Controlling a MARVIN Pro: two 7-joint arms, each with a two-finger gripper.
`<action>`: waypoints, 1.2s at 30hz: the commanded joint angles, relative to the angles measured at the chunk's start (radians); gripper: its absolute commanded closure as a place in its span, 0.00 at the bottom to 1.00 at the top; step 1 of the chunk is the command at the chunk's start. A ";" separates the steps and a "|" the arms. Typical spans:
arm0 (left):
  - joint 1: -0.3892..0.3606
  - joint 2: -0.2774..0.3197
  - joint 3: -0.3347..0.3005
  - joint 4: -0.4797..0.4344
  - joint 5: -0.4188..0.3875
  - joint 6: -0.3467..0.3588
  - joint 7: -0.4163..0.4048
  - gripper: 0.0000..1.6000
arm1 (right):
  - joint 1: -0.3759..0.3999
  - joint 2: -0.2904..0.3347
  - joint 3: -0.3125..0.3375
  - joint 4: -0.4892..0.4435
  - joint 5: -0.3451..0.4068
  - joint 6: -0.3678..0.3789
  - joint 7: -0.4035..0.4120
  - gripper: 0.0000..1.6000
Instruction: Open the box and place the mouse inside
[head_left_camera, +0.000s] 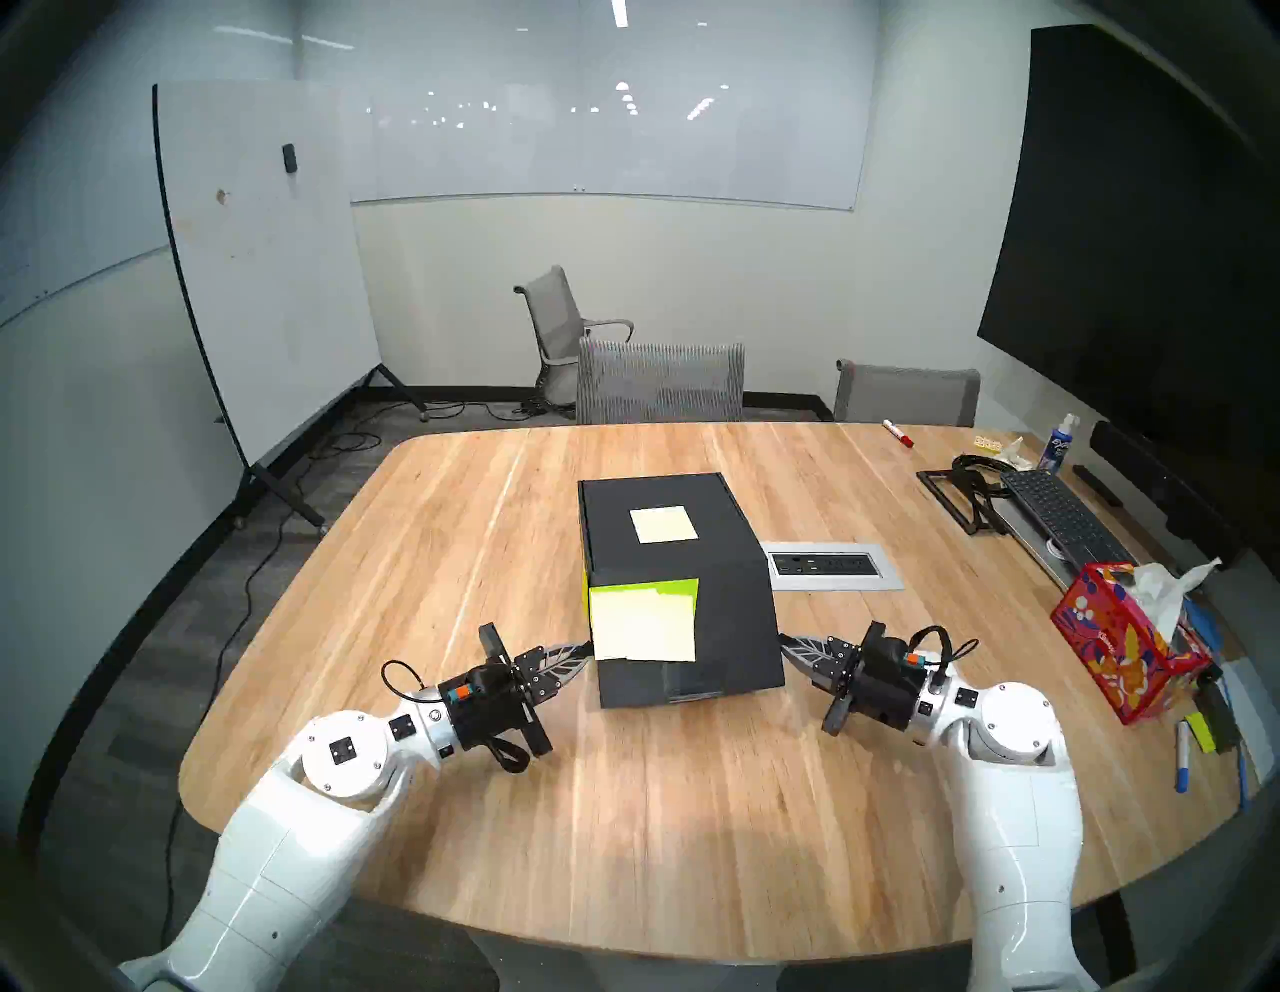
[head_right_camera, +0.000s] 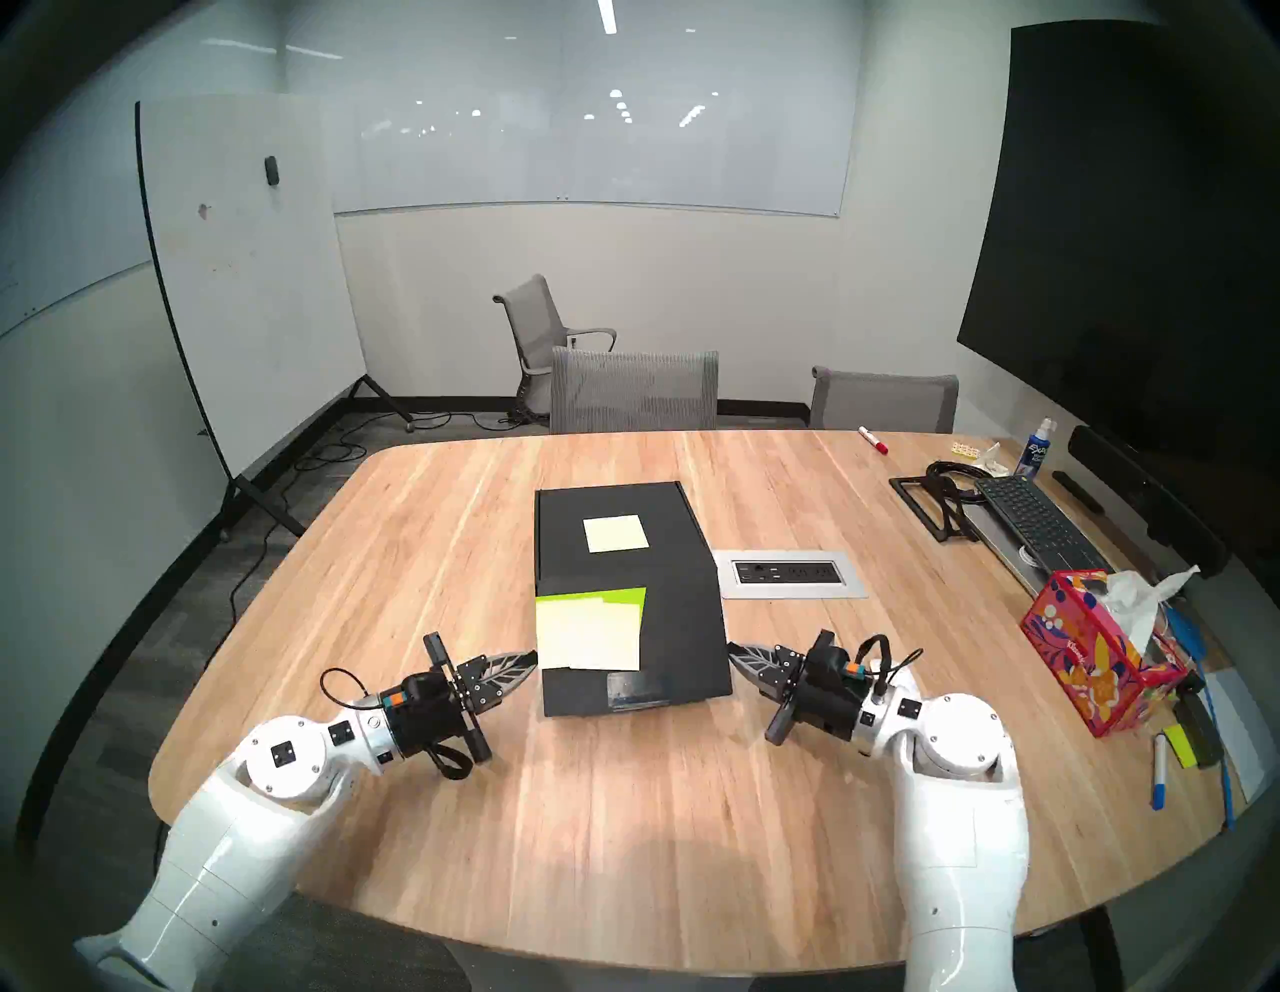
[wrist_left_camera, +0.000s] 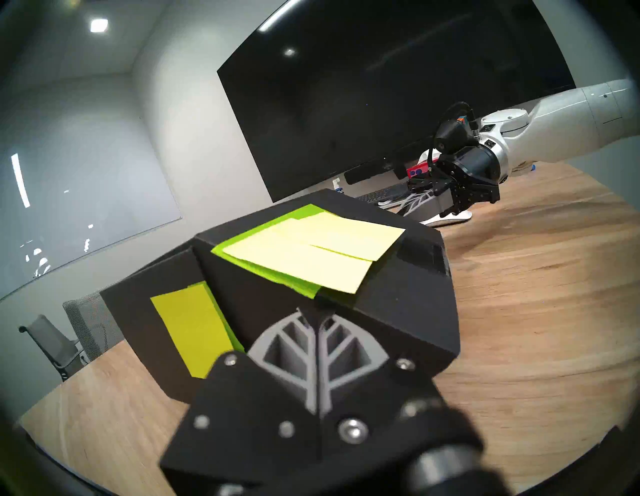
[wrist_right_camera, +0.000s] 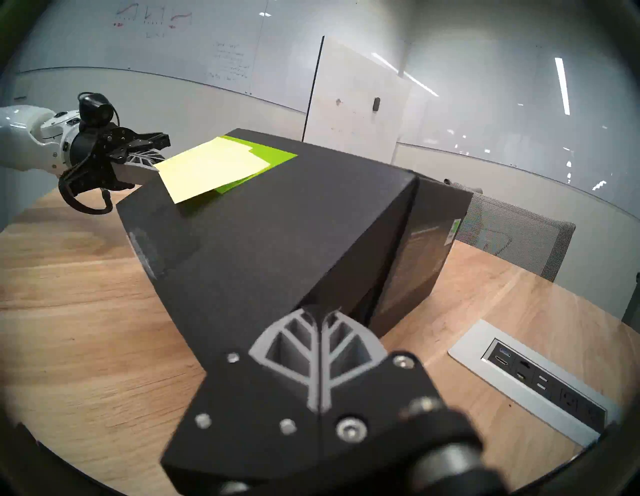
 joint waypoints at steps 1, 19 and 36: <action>0.004 -0.007 -0.001 -0.051 -0.010 -0.004 0.002 1.00 | -0.003 -0.017 -0.002 -0.034 0.022 0.002 0.006 1.00; 0.000 -0.016 -0.004 -0.080 -0.014 0.009 0.015 1.00 | 0.017 -0.024 0.010 -0.045 0.028 0.010 -0.002 1.00; 0.001 -0.016 0.002 -0.078 -0.013 -0.002 0.029 1.00 | 0.010 -0.034 0.019 -0.068 0.030 0.013 -0.001 1.00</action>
